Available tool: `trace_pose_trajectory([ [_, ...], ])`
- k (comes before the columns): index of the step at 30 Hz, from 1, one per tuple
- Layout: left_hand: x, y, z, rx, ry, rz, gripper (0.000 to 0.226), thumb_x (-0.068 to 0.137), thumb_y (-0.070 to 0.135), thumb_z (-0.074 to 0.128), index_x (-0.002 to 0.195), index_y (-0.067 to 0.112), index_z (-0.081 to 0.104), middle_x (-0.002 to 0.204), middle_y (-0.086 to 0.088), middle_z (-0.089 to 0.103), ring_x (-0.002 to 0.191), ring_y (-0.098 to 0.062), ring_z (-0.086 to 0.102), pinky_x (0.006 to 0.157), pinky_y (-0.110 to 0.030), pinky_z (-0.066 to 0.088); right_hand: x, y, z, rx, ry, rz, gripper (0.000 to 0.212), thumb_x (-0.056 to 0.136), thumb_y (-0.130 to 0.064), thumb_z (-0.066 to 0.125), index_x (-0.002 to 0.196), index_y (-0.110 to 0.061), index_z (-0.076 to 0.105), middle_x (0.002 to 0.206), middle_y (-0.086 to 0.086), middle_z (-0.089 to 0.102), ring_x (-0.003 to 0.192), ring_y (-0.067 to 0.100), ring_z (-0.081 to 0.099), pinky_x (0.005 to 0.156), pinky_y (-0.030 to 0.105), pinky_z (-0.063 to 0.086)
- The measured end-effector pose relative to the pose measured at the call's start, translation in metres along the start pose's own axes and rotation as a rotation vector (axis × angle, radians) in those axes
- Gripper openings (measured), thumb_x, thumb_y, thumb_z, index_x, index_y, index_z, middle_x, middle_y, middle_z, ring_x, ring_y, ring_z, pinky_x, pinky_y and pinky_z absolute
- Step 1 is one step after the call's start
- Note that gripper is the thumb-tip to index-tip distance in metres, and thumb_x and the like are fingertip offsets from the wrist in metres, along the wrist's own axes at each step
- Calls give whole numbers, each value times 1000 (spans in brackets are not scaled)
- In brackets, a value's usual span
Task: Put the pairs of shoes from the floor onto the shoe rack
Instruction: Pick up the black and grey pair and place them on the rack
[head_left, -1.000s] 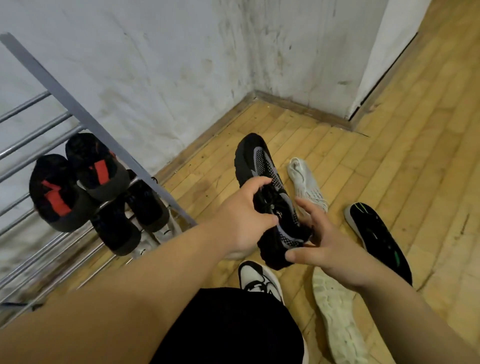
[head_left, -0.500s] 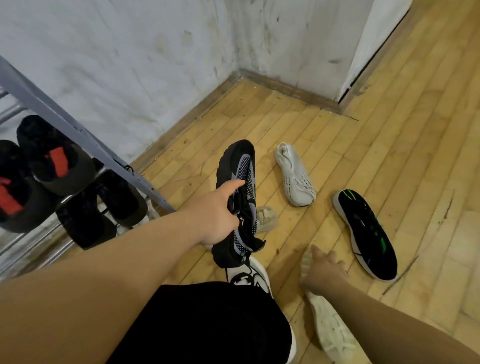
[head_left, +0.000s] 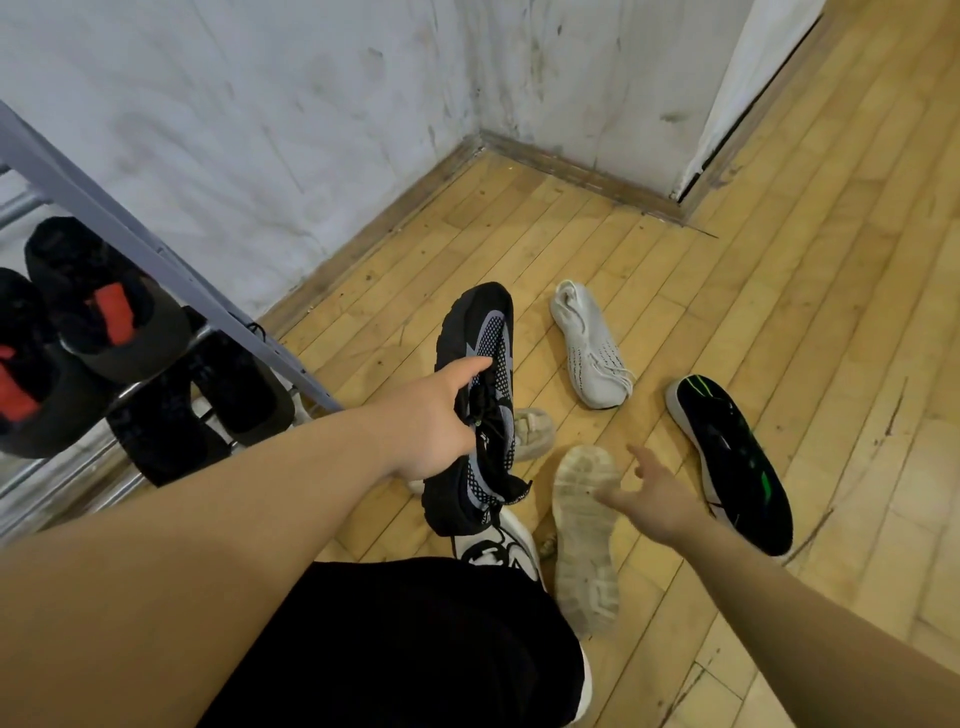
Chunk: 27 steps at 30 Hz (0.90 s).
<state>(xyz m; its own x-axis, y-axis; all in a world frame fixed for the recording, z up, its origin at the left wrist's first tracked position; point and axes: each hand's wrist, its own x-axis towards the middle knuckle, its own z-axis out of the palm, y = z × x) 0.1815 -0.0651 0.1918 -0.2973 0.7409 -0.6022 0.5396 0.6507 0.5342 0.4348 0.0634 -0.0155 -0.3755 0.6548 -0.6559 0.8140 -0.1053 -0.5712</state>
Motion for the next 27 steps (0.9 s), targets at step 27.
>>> trace_pose_trajectory([
  [27, -5, -17, -19, -86, -2, -31, 96, 95, -3, 63, 162, 47, 16, 141, 5, 58, 118, -31, 65, 99, -48, 57, -31, -48, 17, 173, 153, -84, 79, 85, -38, 75, 153, -29, 36, 115, -6, 65, 99, 18, 66, 90, 45, 57],
])
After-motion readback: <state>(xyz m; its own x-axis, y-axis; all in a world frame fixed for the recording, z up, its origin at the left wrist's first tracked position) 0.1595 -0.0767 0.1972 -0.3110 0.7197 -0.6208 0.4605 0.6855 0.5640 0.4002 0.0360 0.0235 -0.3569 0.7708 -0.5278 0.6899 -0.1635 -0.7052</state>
